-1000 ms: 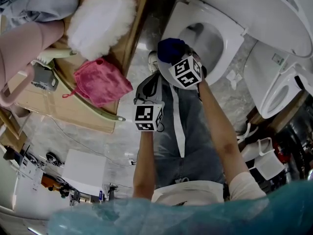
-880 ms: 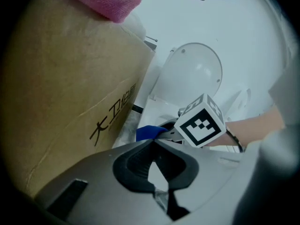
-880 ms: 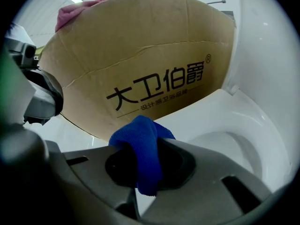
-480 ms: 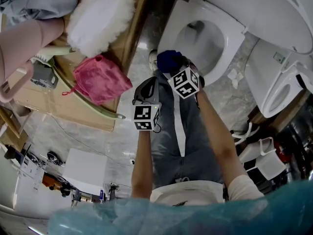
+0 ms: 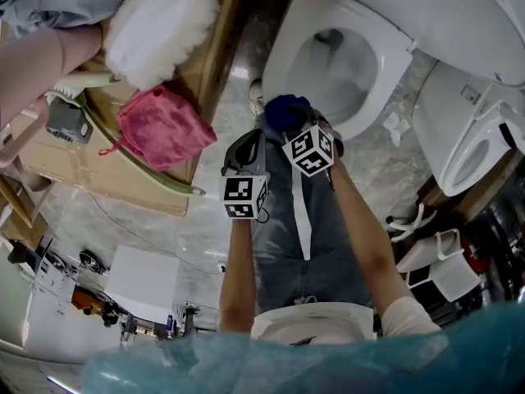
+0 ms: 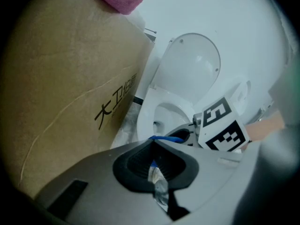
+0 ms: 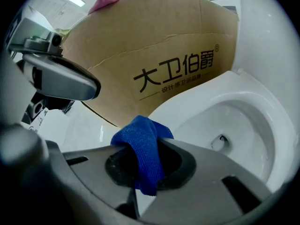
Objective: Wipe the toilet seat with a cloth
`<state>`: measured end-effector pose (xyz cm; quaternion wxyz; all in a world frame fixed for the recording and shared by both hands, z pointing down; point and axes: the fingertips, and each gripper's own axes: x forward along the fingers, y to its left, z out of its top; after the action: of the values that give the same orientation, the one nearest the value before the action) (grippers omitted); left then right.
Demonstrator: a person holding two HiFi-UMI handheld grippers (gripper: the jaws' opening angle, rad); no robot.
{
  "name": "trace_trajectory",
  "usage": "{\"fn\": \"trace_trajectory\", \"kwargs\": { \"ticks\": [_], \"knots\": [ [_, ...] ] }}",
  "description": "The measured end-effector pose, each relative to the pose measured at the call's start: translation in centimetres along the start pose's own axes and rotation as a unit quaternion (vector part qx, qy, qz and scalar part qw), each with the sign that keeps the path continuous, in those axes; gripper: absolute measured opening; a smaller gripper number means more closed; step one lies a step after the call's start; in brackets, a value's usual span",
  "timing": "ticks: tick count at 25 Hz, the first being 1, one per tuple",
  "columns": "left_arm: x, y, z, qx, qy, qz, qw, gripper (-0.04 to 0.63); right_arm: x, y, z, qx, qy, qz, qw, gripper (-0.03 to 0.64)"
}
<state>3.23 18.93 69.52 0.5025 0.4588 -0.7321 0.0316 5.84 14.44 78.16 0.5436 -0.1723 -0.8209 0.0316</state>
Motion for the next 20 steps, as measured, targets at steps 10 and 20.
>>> {"fn": "trace_trajectory", "kwargs": {
  "ticks": [10,20],
  "knots": [
    [0.5,-0.9,-1.7,0.028,0.024,-0.008,0.9993,0.011,-1.5,1.7,-4.1,0.023,0.005,0.003,1.0,0.028],
    [1.9,-4.4,-2.7,0.066,0.05,-0.037,0.9959,0.011,-3.4,2.2,-8.3,0.062,0.002,0.003,0.998,0.028]
  ]
}}
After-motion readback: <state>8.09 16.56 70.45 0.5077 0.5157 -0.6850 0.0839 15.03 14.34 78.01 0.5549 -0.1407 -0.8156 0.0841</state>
